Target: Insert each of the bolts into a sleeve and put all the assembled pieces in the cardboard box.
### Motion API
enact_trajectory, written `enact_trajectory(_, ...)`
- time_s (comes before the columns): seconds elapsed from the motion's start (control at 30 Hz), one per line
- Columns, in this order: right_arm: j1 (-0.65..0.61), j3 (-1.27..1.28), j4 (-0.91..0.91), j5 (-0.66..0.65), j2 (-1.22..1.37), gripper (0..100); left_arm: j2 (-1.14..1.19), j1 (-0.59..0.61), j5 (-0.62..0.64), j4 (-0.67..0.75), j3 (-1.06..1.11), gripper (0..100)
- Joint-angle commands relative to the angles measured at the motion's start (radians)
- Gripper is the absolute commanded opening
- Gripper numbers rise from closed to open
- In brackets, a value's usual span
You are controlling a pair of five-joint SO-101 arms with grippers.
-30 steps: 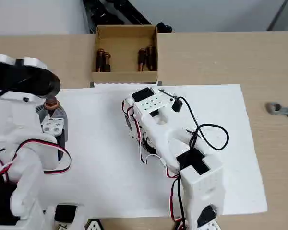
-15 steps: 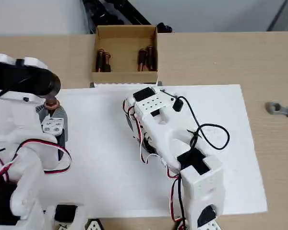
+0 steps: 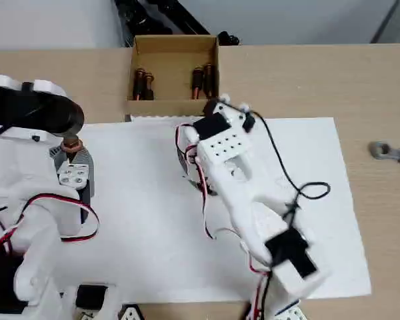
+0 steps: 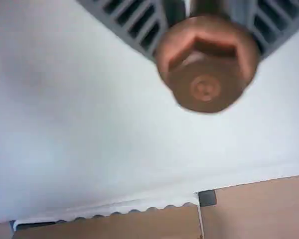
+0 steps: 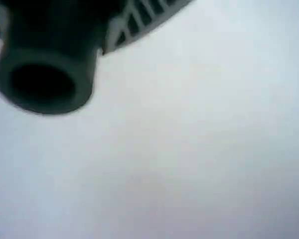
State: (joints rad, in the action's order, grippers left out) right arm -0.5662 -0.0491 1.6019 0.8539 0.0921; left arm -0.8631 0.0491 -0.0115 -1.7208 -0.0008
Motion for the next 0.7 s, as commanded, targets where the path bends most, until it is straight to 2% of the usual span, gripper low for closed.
enact_trajectory(0.0,-0.016,-0.044,-0.010,-0.140,-0.182,0.8,-0.014,0.002,-0.006,0.052,-0.002,1)
enact_trajectory(0.17,-0.033,-0.048,-0.025,-0.397,-0.414,0.8,-0.012,0.000,-0.006,0.101,-0.001,1)
enact_trajectory(0.37,-0.030,-0.043,-0.168,-0.652,-0.684,0.8,-0.009,0.000,-0.006,0.190,-0.001,1)
enact_trajectory(0.57,-0.030,0.058,-0.286,-0.832,-0.863,0.8,-0.008,-0.008,-0.005,0.302,-0.001,1)
enact_trajectory(0.67,-0.030,0.186,-0.349,-0.875,-0.960,0.8,-0.008,-0.008,-0.005,0.348,-0.001,1)
